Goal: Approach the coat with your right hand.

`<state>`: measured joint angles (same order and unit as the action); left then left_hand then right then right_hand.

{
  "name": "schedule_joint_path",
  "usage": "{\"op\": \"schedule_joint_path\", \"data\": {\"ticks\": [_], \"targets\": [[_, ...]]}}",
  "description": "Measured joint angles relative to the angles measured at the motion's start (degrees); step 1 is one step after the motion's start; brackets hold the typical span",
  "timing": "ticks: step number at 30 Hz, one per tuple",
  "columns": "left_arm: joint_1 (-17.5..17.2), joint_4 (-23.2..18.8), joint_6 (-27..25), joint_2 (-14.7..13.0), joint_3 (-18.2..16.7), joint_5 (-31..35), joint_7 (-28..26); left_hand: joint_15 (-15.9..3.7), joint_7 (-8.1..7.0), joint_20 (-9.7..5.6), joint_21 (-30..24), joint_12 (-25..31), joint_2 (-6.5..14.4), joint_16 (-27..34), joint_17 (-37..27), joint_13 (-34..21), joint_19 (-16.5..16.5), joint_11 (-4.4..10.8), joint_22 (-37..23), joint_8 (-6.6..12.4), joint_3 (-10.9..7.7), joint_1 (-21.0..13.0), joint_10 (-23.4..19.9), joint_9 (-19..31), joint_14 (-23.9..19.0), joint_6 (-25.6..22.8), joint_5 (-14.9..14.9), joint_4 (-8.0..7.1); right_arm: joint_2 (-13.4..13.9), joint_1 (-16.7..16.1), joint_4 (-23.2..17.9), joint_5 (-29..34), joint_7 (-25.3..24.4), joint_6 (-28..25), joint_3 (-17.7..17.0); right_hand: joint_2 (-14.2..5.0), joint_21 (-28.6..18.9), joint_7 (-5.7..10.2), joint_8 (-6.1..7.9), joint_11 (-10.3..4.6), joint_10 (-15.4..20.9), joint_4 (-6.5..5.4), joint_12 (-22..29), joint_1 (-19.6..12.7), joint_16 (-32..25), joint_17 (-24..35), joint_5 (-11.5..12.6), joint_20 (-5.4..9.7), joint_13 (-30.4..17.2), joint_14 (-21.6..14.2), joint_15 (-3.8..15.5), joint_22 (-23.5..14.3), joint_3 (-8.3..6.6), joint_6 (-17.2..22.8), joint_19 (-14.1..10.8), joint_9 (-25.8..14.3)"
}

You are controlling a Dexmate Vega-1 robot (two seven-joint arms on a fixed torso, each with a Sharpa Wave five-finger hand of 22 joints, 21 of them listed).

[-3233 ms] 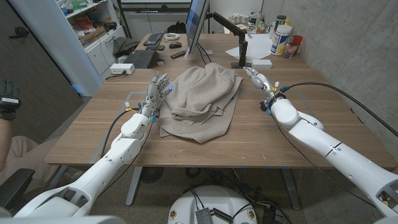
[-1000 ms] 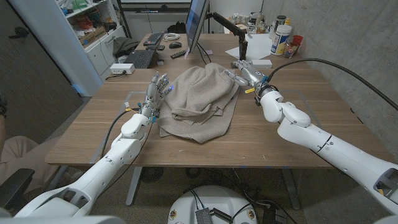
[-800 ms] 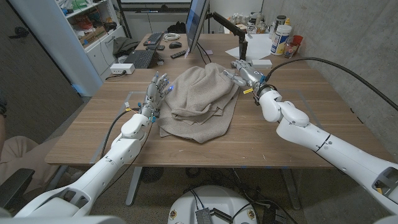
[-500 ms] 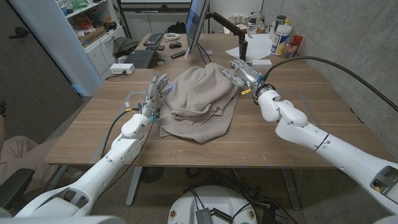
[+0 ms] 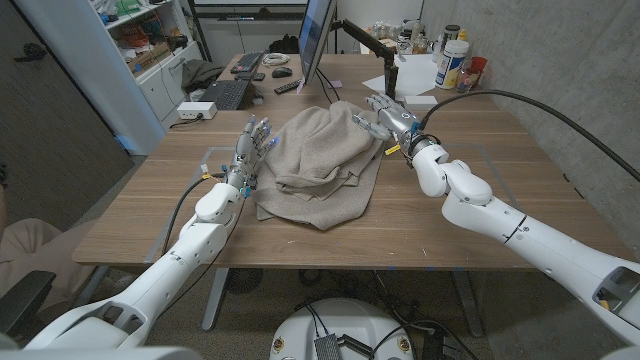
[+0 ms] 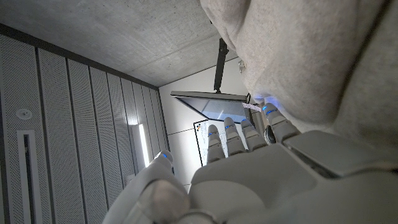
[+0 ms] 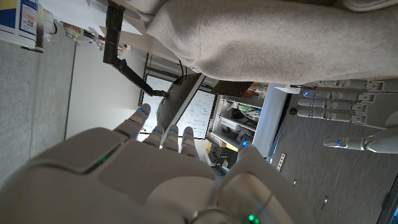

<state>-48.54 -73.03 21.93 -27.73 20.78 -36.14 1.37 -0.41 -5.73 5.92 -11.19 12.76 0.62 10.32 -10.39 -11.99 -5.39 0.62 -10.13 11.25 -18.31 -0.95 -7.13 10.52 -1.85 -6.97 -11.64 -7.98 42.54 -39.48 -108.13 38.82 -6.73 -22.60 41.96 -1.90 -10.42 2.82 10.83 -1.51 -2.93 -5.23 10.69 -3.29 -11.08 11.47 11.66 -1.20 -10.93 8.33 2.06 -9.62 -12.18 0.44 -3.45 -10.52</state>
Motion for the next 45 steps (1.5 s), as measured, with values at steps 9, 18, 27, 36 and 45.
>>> {"op": "schedule_joint_path", "data": {"ticks": [9,18,27,36,45], "targets": [[0.1,0.7,0.8,0.3,-0.1,0.2,-0.2,-0.29,0.31,-0.3,0.0,0.0,0.0,0.0,0.0,0.0,0.3,0.0,0.0,0.0,0.0,0.0,0.0,0.0,0.3,-0.3,0.0,0.0,-0.3,0.1,0.5,2.1,-0.4,2.0,0.1,0.0,-0.4,0.26,0.04,-0.43,0.8,0.0,0.4,0.0,-0.4,0.0,0.0,0.23,0.0,-0.8,0.0,0.0,0.0,1.0,-0.5,0.0],[0.1,1.1,1.3,0.5,-0.1,0.4,-0.3,-0.29,0.31,-0.3,0.0,0.0,0.2,0.0,0.0,0.2,0.3,0.1,0.0,0.0,0.0,-0.2,-0.7,0.0,0.3,-0.3,0.0,0.0,-0.8,0.4,1.0,3.8,-0.6,4.1,0.4,0.0,-0.4,0.25,0.04,-0.43,0.8,0.0,0.4,0.0,-0.4,-0.3,0.0,0.59,0.0,-1.4,0.0,0.0,0.0,1.0,-1.0,0.0],[0.0,1.3,1.4,0.6,-0.1,0.5,-0.4,-0.29,0.31,-0.51,0.0,0.0,0.2,0.0,0.0,0.3,0.5,0.09,0.0,0.0,-0.01,-0.2,-0.7,0.0,0.3,-0.3,0.0,0.0,-1.6,0.9,1.4,5.6,-0.1,5.5,1.0,0.0,-0.4,0.25,0.04,-0.43,0.8,0.0,0.4,0.0,-0.4,-0.3,0.0,0.59,0.3,-1.4,0.0,0.0,0.0,1.0,-1.0,0.0],[0.0,1.3,1.5,0.6,-0.1,0.5,-0.5,-0.28,0.3,-0.51,0.0,0.0,0.2,0.0,0.0,0.3,0.5,0.09,0.0,0.0,0.23,-0.2,-0.7,0.0,0.3,-0.3,0.0,0.23,-2.5,1.5,1.9,6.9,0.6,6.9,1.5,0.0,-0.4,0.24,0.04,-0.43,0.8,0.0,0.4,0.0,-0.4,-0.3,0.0,0.59,0.3,-1.4,-0.01,0.0,-0.01,1.0,-1.0,0.0],[0.0,1.2,1.5,0.6,-0.2,0.5,-0.6,-0.28,0.3,-0.51,0.0,0.0,0.2,0.0,0.0,0.3,0.5,0.11,0.0,0.0,0.23,-0.2,-0.7,0.0,0.3,-0.3,0.0,0.23,-3.4,2.3,2.5,8.2,1.4,7.9,2.2,0.0,-0.4,0.24,0.04,-0.43,0.8,0.0,0.4,0.0,-0.4,-0.3,0.0,0.59,0.3,-1.4,-0.01,0.0,-0.01,1.0,-1.0,0.0]]}}
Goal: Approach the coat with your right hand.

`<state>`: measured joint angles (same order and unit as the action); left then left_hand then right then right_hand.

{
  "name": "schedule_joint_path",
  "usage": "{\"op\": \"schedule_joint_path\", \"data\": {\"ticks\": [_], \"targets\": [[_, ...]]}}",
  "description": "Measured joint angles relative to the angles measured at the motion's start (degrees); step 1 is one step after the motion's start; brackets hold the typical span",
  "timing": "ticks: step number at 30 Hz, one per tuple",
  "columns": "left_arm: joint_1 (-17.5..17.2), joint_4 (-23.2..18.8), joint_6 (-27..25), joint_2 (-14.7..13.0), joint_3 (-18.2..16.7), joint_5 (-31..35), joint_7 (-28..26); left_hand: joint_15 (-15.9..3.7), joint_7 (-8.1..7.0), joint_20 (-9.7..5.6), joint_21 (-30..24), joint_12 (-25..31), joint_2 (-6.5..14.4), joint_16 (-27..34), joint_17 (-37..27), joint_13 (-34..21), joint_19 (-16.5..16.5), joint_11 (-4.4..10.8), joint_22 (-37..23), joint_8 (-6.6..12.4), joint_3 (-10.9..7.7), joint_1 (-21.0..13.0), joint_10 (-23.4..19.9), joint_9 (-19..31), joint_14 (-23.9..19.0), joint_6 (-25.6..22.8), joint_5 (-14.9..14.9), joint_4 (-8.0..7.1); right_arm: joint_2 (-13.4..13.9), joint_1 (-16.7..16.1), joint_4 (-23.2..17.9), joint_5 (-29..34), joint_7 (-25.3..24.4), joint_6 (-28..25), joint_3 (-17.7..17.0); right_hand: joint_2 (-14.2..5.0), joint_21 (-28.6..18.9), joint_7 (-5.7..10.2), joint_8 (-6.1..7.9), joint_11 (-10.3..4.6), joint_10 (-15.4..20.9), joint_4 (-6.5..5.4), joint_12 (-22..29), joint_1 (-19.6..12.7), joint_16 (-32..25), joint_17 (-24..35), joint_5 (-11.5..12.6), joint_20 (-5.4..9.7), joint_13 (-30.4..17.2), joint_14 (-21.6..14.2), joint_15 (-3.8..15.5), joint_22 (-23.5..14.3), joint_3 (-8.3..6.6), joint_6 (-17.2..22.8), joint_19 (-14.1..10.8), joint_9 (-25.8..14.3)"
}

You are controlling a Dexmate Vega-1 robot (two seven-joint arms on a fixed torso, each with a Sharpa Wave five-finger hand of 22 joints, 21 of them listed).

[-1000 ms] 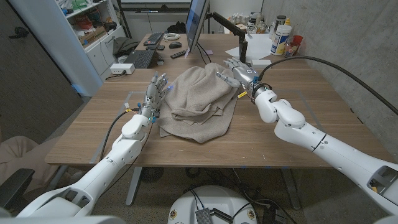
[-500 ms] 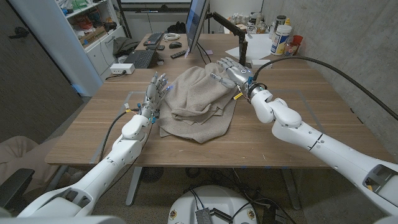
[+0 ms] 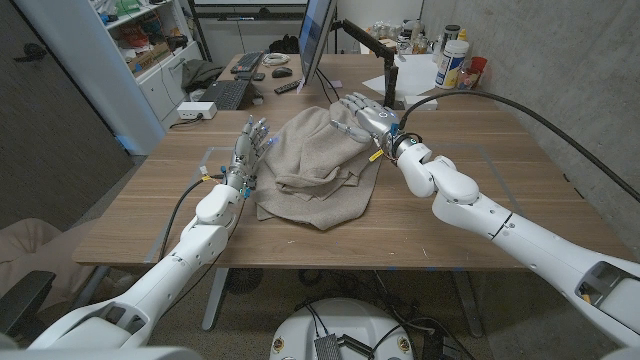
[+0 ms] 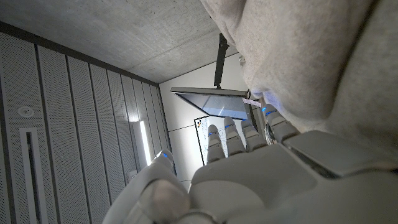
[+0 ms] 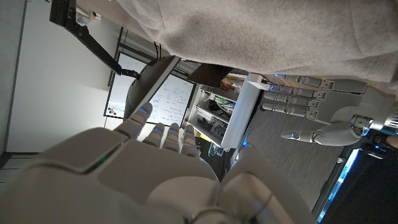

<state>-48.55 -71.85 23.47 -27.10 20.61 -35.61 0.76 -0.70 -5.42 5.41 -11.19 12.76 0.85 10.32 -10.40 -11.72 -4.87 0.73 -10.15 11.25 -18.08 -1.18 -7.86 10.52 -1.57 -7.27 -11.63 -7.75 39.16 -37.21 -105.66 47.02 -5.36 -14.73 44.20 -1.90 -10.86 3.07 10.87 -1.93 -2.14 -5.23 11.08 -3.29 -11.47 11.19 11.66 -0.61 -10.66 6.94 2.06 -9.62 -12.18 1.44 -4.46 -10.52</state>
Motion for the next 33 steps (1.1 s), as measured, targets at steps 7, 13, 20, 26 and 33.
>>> {"op": "schedule_joint_path", "data": {"ticks": [7,13,20,26,33], "targets": [[0.0,-0.1,0.0,0.0,0.0,0.0,0.0,0.0,0.0,-0.03,0.0,0.0,0.0,0.0,0.0,0.0,0.0,0.28,0.0,0.0,0.0,0.0,-0.3,0.0,0.0,0.0,0.0,0.0,-0.6,0.5,0.4,1.5,0.4,0.6,0.6,0.0,0.0,0.0,0.0,0.0,0.0,0.0,0.0,0.0,0.0,0.0,0.0,0.0,0.0,0.0,0.0,0.0,0.0,0.0,0.0,0.0],[0.0,-0.1,0.1,0.0,0.0,0.0,-0.1,0.0,0.0,-0.21,0.0,0.0,0.0,0.0,0.0,0.0,0.2,-0.02,0.0,0.0,0.0,0.0,-0.6,0.0,0.0,0.0,0.0,0.0,-0.9,1.1,0.7,2.7,0.9,1.2,1.1,0.0,0.0,0.31,0.0,0.0,0.0,0.0,0.0,0.0,0.0,0.0,0.0,0.0,0.0,0.0,0.0,0.0,0.0,0.3,0.0,0.0],[-0.1,-0.1,0.1,0.0,0.0,0.0,-0.1,0.0,0.0,-0.21,0.0,0.0,0.0,0.0,0.0,0.0,0.2,-0.02,0.0,0.0,0.0,0.0,-0.6,0.0,0.0,0.0,0.0,0.0,-0.9,1.7,1.0,3.3,1.4,2.0,1.3,-0.4,0.0,0.31,0.0,-0.33,-0.1,0.0,0.0,0.4,0.0,0.0,0.0,0.0,0.0,0.4,-0.08,0.0,0.0,0.3,0.0,0.0],[-0.1,-0.1,0.1,0.1,0.0,0.0,-0.2,0.0,0.0,-0.2,0.0,0.0,0.0,0.0,0.0,0.0,0.2,-0.02,0.0,0.0,0.0,0.0,-0.6,0.0,0.0,0.0,0.0,0.0,-0.9,2.3,1.3,3.9,1.9,3.5,1.5,-0.39,0.0,0.31,0.0,-0.33,-0.1,0.0,0.0,0.4,0.0,0.0,0.0,0.0,0.0,0.4,0.0,0.0,0.0,0.3,0.0,0.0],[-0.1,-0.1,0.2,0.1,0.0,0.1,-0.4,0.0,0.0,-0.2,0.0,0.0,0.0,0.0,0.0,0.0,0.2,-0.02,0.0,0.0,0.24,0.0,-0.6,0.0,0.0,0.0,0.0,0.24,-1.3,3.0,1.4,4.6,2.5,4.5,1.7,-0.39,0.0,0.52,0.0,-0.55,-0.3,0.0,0.0,0.4,0.0,0.0,0.0,0.0,0.0,0.4,0.0,0.0,0.0,0.5,0.0,0.0]]}}
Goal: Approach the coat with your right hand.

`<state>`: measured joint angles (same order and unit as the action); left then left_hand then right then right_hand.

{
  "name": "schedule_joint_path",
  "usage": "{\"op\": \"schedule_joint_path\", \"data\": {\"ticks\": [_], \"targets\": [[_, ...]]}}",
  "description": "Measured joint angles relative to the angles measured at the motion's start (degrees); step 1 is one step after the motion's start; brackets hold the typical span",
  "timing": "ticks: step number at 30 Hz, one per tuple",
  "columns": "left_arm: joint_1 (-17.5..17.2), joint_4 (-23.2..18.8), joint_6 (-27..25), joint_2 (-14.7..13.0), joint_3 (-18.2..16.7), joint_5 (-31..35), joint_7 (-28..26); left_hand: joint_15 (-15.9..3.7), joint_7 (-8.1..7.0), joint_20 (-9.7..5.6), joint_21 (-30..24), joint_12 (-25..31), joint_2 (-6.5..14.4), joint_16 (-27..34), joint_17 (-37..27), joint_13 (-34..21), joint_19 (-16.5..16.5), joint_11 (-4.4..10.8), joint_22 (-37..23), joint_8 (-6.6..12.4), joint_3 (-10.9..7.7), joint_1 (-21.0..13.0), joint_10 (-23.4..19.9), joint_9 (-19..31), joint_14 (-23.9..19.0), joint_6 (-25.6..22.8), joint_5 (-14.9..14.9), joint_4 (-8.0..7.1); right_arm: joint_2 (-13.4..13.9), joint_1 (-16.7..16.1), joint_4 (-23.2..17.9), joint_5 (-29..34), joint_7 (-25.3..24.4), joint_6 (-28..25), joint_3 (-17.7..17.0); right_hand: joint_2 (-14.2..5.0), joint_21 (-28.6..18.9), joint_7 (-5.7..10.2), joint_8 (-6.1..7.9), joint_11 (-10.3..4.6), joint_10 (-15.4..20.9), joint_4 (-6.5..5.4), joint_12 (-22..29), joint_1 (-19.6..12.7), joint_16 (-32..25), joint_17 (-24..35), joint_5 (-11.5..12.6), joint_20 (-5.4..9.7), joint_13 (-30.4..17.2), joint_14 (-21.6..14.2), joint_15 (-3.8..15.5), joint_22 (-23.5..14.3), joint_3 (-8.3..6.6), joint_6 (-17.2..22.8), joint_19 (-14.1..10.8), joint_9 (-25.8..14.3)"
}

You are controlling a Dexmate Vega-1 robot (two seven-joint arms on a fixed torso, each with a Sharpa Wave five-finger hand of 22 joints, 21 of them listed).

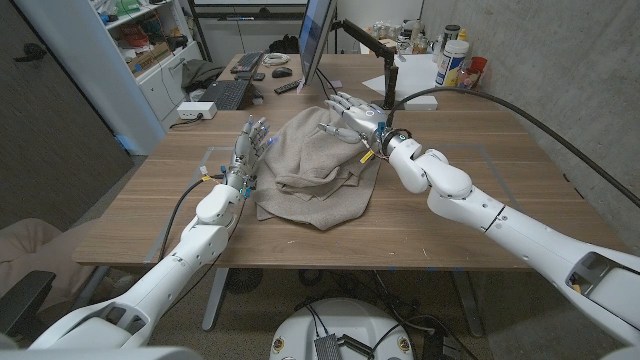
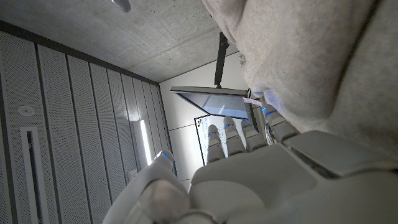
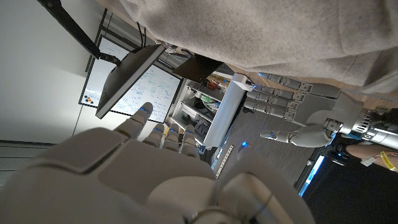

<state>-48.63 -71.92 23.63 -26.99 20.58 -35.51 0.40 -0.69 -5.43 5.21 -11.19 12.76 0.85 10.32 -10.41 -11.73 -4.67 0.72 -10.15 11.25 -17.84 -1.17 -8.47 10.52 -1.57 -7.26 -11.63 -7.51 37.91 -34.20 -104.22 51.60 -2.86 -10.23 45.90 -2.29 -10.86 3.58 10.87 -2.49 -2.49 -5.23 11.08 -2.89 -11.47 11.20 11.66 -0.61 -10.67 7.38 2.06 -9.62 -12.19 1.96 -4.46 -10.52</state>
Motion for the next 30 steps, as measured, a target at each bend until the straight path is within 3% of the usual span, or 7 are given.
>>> {"op": "schedule_joint_path", "data": {"ticks": [30], "targets": [[-0.4,-0.1,1.0,0.4,-0.3,0.4,-1.2,-0.34,0.0,0.01,0.0,0.0,0.0,0.0,0.0,0.0,0.0,0.0,0.0,0.0,0.16,0.0,0.0,-0.1,0.3,-0.6,0.0,-0.16,-3.1,2.5,3.6,1.0,-0.5,3.1,1.8,-0.22,0.0,0.21,0.0,-0.49,0.1,-0.24,0.0,0.2,0.0,0.0,0.0,0.0,0.0,0.0,0.0,0.0,0.24,0.2,0.0,0.0]]}}
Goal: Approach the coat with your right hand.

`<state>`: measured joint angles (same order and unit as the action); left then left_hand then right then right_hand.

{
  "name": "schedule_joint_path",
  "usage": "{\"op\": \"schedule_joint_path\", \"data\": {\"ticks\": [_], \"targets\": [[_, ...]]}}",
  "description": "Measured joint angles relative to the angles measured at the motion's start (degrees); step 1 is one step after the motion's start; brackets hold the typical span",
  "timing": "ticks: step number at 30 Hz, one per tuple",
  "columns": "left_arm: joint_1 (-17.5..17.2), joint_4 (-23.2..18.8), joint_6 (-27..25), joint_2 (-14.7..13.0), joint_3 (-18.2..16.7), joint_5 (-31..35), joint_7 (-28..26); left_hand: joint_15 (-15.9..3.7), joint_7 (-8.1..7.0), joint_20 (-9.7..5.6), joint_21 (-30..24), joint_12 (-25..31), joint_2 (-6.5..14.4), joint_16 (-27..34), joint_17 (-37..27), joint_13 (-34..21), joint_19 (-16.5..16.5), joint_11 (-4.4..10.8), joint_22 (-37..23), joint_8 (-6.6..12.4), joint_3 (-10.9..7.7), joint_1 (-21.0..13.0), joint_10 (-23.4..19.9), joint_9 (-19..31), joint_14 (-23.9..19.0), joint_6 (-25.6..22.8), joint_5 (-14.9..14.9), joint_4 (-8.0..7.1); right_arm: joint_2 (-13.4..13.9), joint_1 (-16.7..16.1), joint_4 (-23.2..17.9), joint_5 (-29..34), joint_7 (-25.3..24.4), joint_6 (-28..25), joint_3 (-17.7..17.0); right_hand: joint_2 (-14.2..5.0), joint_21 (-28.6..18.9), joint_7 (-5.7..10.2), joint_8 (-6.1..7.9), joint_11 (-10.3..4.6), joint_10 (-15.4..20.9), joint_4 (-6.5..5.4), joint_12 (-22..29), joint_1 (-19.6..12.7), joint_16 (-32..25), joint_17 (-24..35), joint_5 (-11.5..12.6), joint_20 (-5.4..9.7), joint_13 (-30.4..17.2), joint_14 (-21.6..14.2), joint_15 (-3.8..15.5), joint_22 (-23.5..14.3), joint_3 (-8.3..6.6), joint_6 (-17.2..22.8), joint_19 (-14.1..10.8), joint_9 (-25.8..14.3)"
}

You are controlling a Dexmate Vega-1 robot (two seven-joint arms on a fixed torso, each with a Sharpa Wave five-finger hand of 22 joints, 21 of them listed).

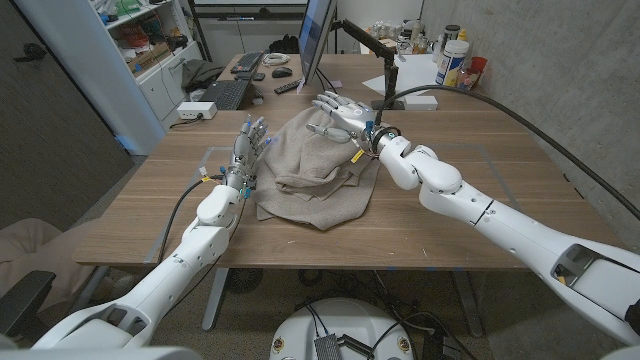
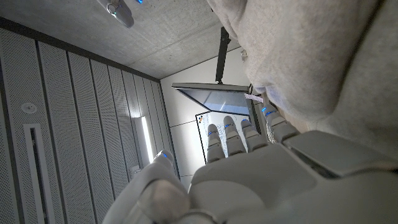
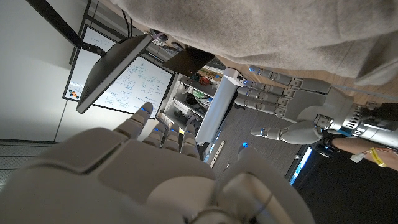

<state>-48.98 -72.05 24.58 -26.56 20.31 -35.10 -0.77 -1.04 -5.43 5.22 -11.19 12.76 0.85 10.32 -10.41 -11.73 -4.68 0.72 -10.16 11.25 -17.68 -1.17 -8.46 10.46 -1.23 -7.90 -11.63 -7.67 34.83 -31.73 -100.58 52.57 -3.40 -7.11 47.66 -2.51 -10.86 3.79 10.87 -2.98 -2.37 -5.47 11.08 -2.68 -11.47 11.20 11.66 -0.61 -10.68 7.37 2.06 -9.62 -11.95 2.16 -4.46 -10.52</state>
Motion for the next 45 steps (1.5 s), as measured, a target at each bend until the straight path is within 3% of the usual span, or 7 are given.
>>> {"op": "schedule_joint_path", "data": {"ticks": [45], "targets": [[-0.6,-0.3,0.6,-0.2,0.0,1.7,-2.0,0.0,0.0,0.0,0.0,0.0,0.0,0.0,0.0,0.0,0.0,0.0,0.0,0.0,0.25,0.0,0.0,-0.1,0.0,0.0,0.0,0.23,-2.4,2.7,4.8,-1.0,-0.6,1.8,3.0,0.0,0.0,-0.01,0.0,0.23,-0.2,-0.31,0.0,0.0,0.0,0.0,0.0,0.0,0.0,0.0,0.0,0.0,0.31,-0.4,0.0,0.0]]}}
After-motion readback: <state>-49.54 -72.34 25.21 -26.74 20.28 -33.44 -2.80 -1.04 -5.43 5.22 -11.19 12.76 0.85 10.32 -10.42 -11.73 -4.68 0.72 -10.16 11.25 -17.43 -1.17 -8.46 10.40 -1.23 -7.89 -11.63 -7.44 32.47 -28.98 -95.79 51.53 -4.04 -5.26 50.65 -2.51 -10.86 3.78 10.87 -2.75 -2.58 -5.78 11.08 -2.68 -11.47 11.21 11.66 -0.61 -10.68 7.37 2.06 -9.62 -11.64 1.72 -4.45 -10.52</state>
